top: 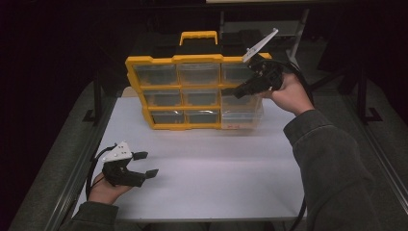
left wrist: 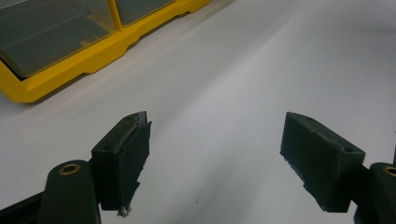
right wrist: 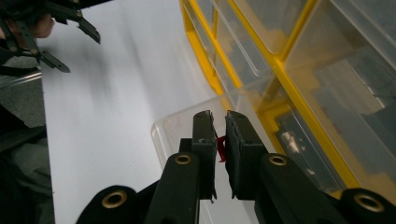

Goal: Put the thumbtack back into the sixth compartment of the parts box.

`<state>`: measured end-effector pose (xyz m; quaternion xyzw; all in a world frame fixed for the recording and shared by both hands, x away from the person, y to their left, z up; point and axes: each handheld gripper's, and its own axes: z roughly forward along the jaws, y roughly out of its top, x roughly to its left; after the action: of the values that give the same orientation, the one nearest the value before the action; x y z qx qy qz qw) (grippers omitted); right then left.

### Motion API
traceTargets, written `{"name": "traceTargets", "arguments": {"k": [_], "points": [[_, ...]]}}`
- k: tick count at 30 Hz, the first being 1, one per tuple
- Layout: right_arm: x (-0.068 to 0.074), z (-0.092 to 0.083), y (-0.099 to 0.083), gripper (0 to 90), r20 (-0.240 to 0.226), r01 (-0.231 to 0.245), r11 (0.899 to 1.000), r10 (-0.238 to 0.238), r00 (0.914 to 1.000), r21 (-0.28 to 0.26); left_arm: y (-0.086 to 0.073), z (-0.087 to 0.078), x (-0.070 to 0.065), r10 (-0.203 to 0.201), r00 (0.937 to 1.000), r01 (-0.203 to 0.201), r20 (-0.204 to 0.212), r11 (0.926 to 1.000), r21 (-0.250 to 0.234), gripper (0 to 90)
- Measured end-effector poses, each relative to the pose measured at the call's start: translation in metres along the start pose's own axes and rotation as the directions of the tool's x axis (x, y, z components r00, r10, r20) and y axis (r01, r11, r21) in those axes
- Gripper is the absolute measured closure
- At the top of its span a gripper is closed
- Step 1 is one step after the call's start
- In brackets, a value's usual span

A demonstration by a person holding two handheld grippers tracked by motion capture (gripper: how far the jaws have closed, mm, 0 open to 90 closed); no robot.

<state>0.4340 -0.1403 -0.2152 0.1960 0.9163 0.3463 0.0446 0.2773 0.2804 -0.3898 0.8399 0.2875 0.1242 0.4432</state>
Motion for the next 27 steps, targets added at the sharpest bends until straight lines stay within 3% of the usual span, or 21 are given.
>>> {"name": "traceTargets", "arguments": {"k": [14, 27], "points": [[-0.008, 0.016, -0.013, 81.4, 0.002, -0.041, 0.999, 0.041, 0.9991, 0.022, 0.0, -0.001, 0.0, -0.001, 1.0, 0.001, 0.002, 1.0, -0.002, 23.5], [-0.013, 0.03, -0.024, 81.3, 0.004, -0.046, 0.999, 0.046, 0.9989, 0.024, -0.001, -0.001, 0.0, -0.009, 1.0, 0.009, 0.001, 1.0, 0.003, 23.5]]}}
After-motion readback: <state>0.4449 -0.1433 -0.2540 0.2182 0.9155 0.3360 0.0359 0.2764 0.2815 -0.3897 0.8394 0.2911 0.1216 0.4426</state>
